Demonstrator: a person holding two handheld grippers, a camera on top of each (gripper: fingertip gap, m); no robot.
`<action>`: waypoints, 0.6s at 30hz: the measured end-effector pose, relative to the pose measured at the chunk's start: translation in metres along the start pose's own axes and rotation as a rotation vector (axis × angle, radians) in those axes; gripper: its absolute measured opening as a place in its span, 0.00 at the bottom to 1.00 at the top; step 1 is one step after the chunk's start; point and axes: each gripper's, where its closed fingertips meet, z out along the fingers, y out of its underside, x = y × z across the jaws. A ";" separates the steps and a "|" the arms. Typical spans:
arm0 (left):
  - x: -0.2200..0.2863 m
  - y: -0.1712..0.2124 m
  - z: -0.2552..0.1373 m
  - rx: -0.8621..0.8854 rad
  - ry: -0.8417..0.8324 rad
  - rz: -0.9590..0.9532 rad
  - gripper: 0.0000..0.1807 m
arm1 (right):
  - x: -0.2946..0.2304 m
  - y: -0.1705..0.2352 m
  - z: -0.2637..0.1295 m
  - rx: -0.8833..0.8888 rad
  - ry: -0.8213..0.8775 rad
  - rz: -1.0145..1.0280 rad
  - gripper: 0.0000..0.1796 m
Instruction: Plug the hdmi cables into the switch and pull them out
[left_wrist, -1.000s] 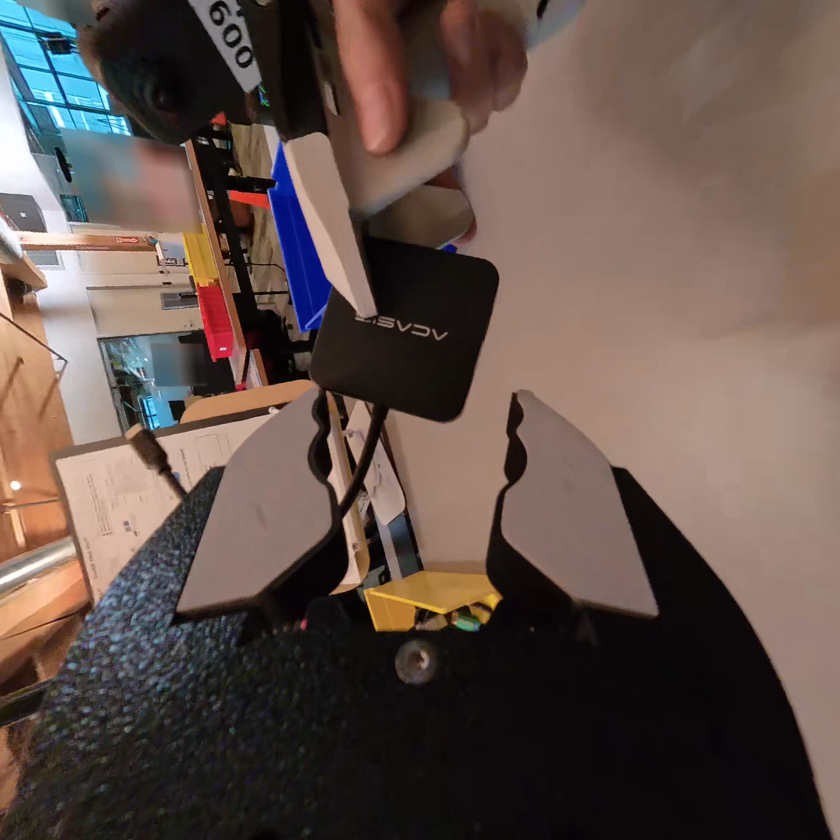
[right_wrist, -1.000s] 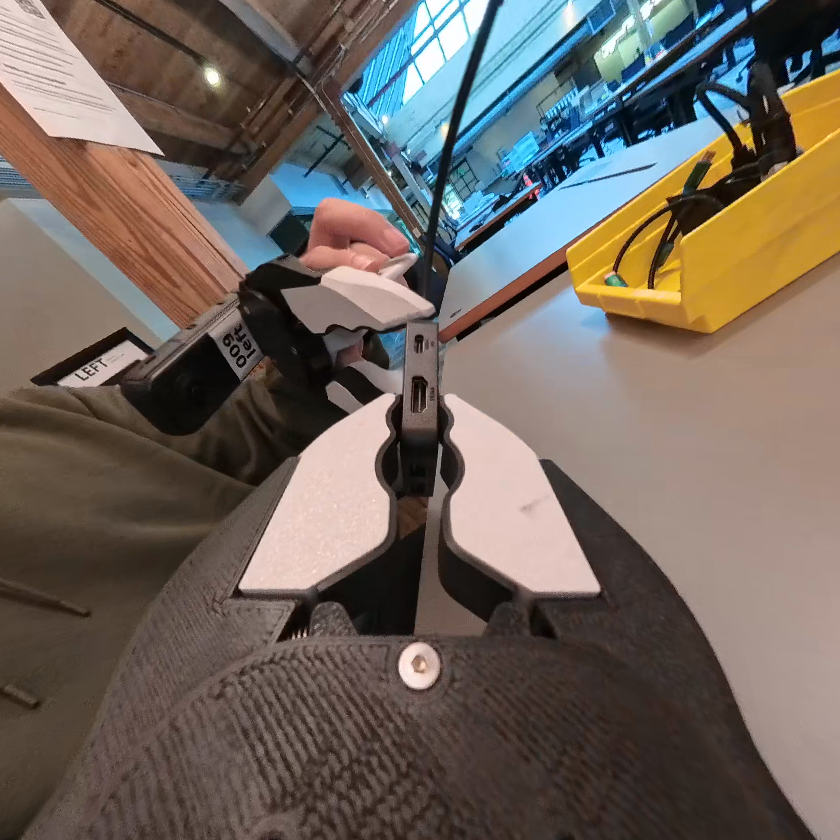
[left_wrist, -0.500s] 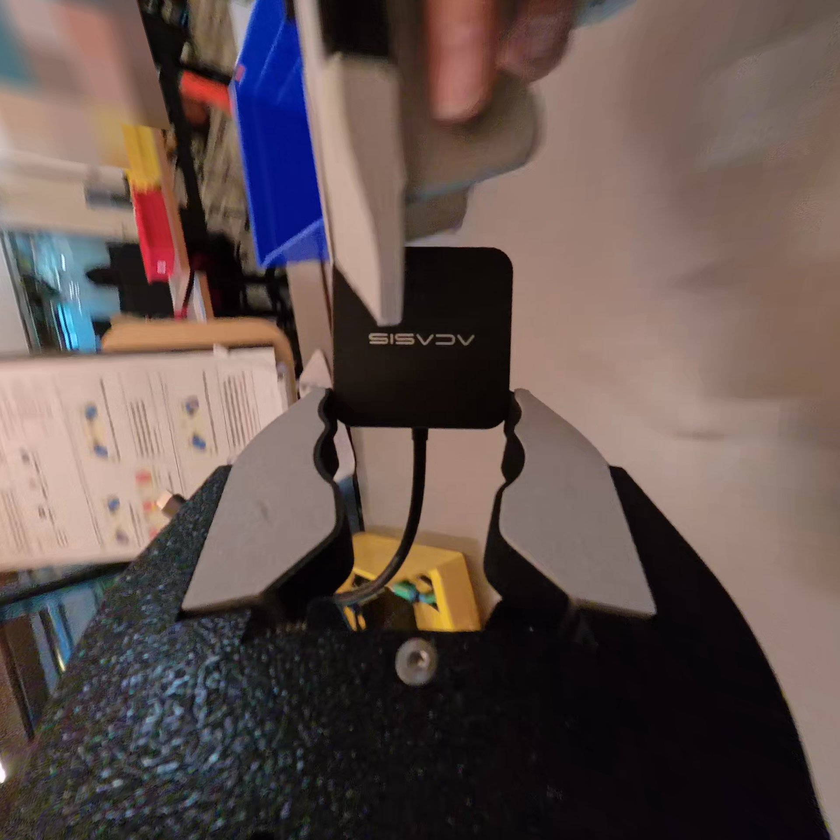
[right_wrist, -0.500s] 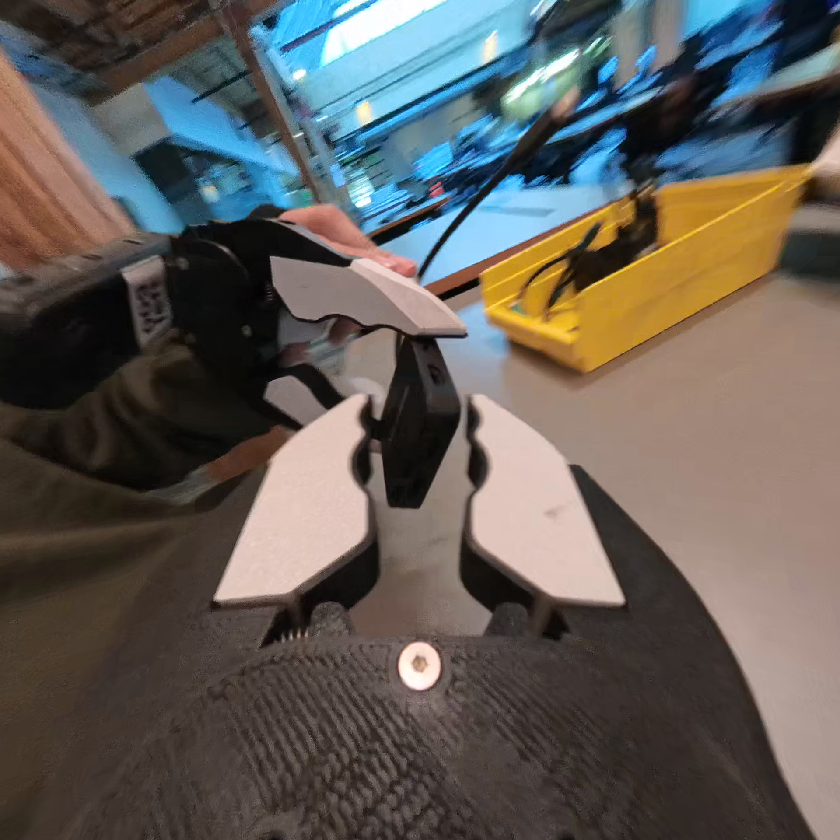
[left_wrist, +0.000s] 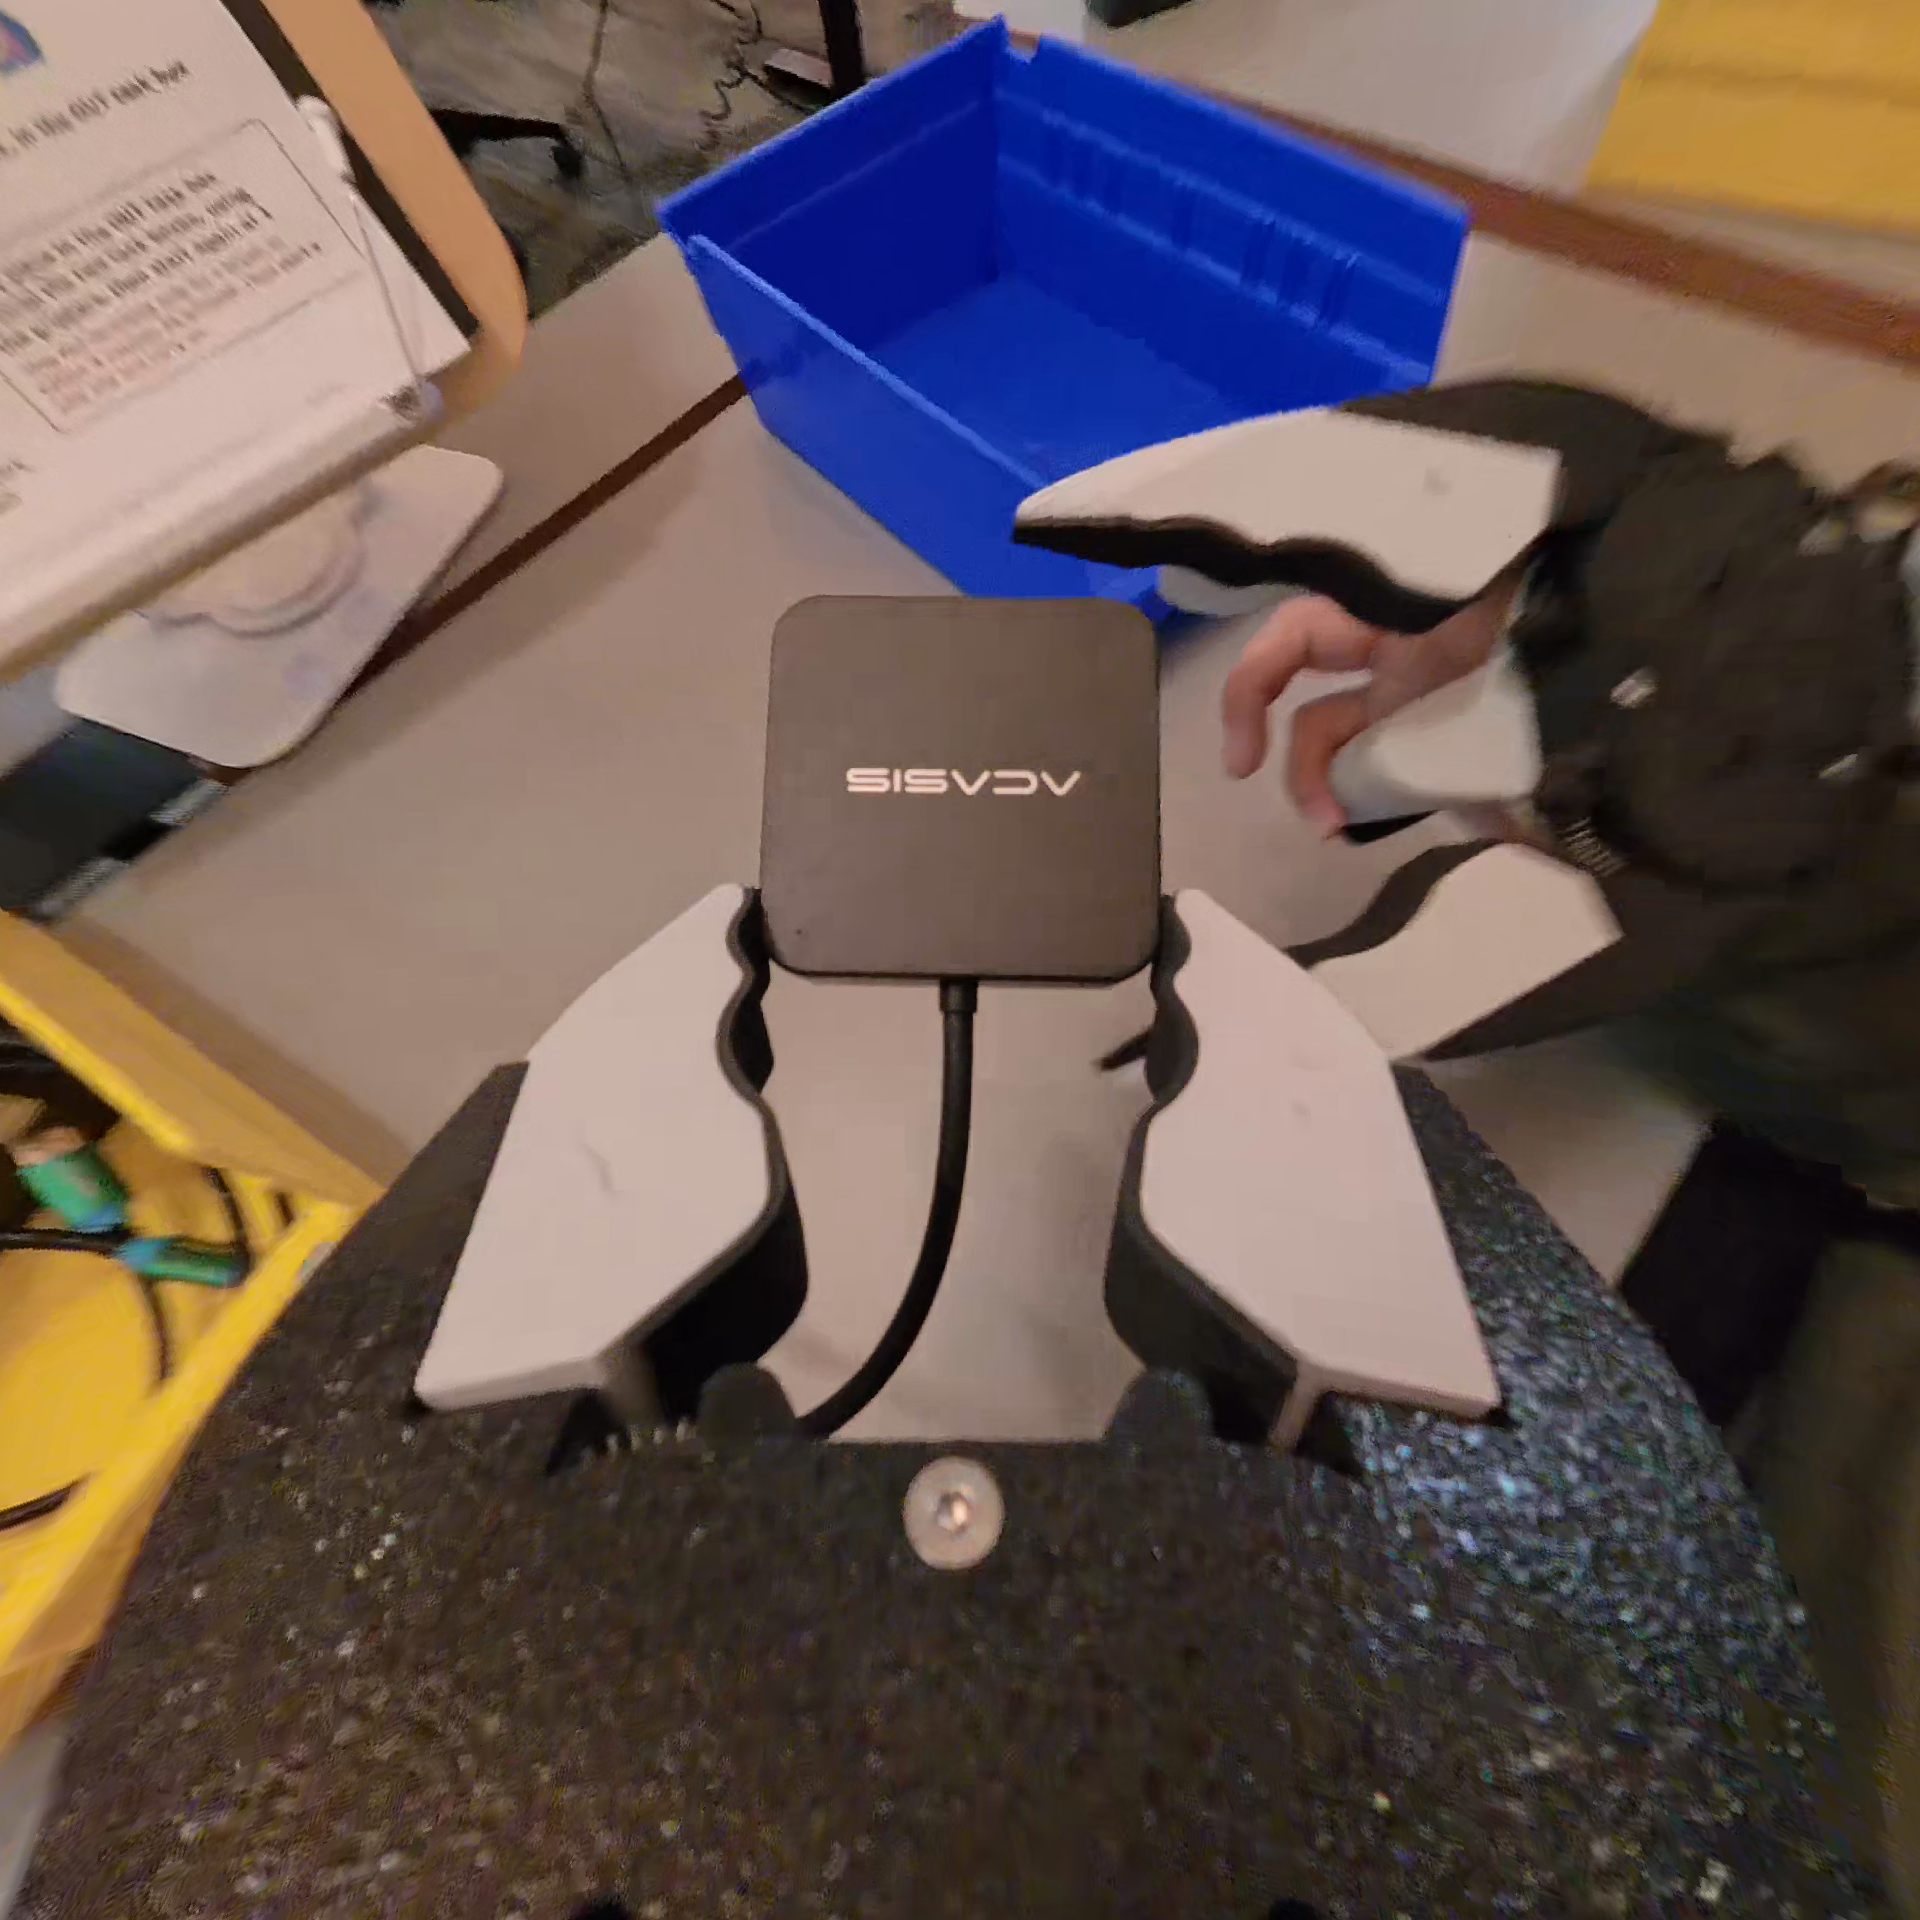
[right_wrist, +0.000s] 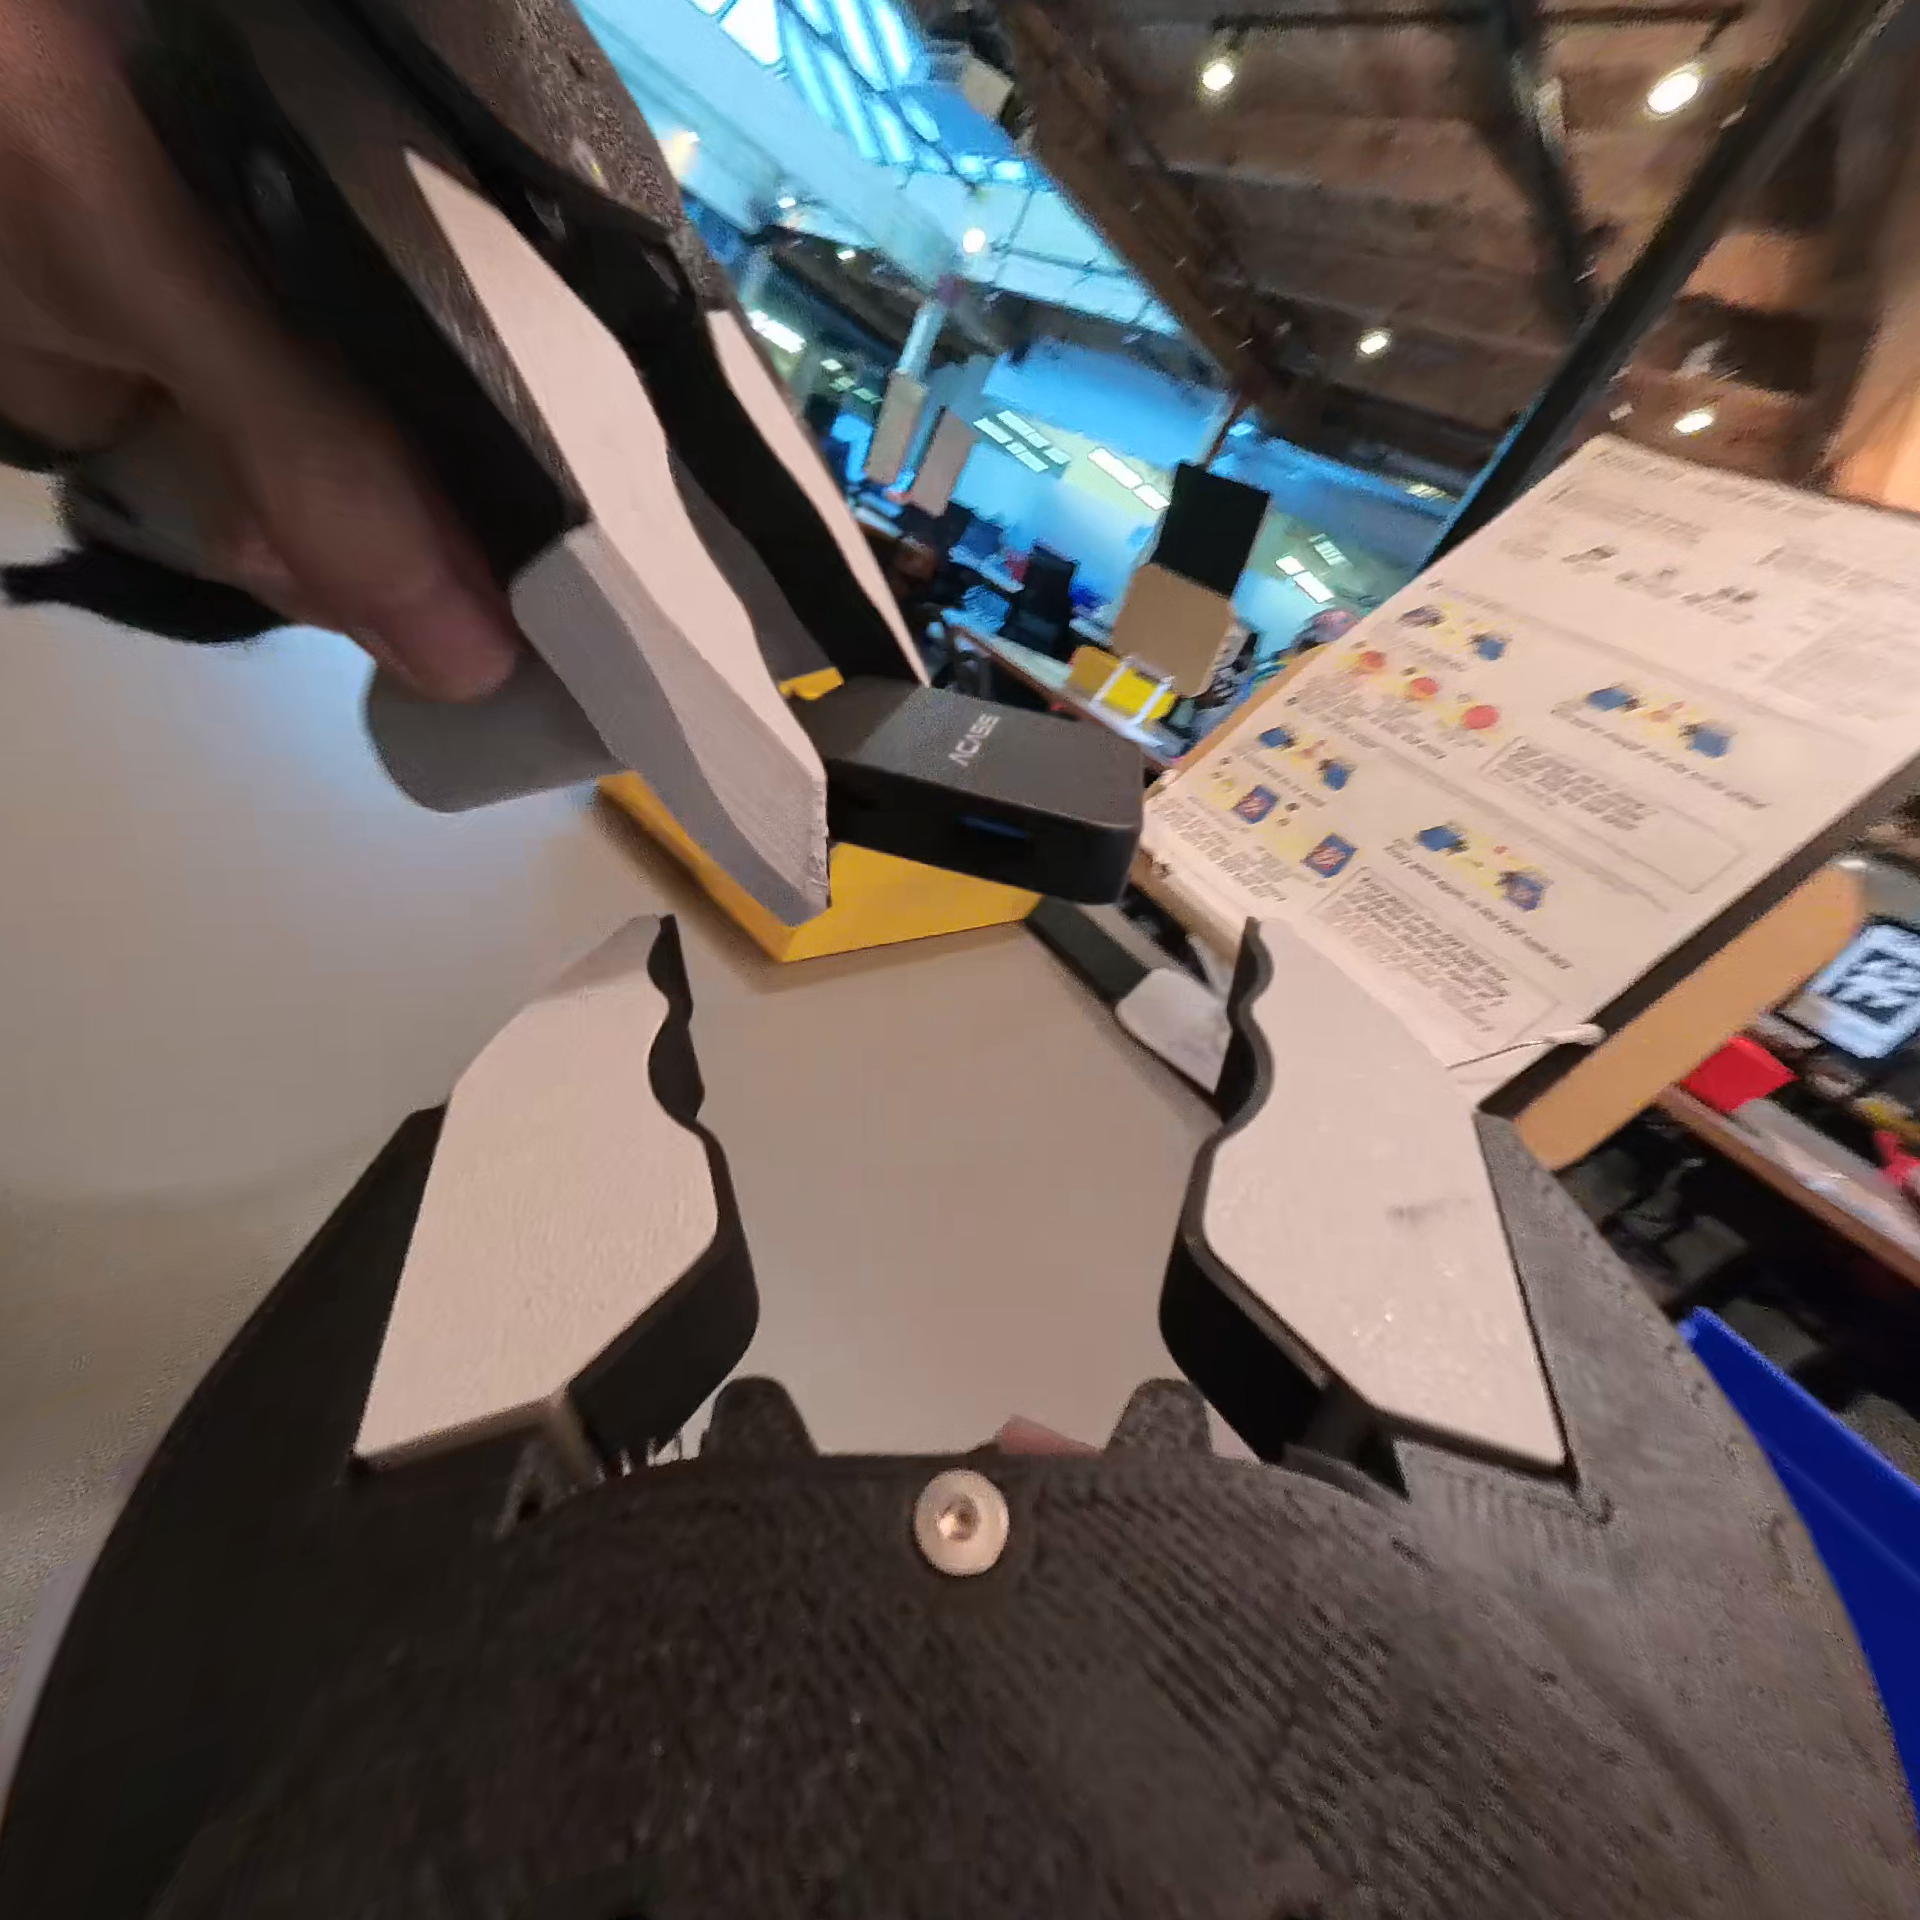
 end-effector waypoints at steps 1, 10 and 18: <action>0.005 -0.002 0.000 0.010 0.031 -0.035 0.39 | 0.000 -0.001 0.002 0.016 0.028 -0.018 0.55; 0.028 -0.004 0.008 -0.011 0.099 -0.102 0.39 | 0.010 -0.017 -0.007 0.161 0.173 -0.097 0.46; 0.028 -0.007 0.012 0.024 0.098 -0.155 0.39 | 0.011 -0.015 -0.008 0.202 0.185 0.008 0.40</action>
